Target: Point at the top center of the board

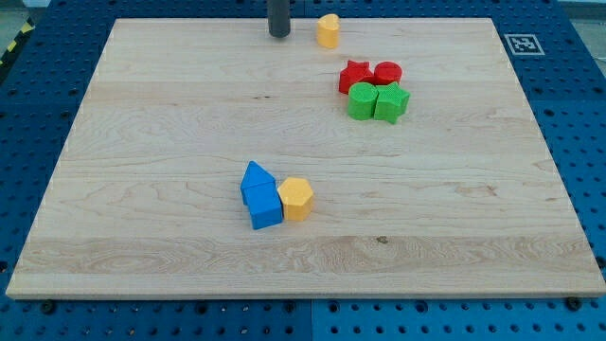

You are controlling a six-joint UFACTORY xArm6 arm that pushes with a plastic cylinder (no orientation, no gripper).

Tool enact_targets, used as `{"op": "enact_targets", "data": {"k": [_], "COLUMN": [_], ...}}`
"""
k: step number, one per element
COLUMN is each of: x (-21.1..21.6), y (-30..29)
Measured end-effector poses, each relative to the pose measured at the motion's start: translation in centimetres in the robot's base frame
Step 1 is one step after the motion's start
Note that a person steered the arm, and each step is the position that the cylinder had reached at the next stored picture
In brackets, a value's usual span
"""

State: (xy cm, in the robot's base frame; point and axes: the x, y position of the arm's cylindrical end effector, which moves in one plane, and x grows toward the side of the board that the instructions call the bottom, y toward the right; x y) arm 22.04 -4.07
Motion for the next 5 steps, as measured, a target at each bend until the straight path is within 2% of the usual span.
{"op": "enact_targets", "data": {"k": [4, 5], "x": [-0.4, -2.3], "y": [2.1, 2.1]}}
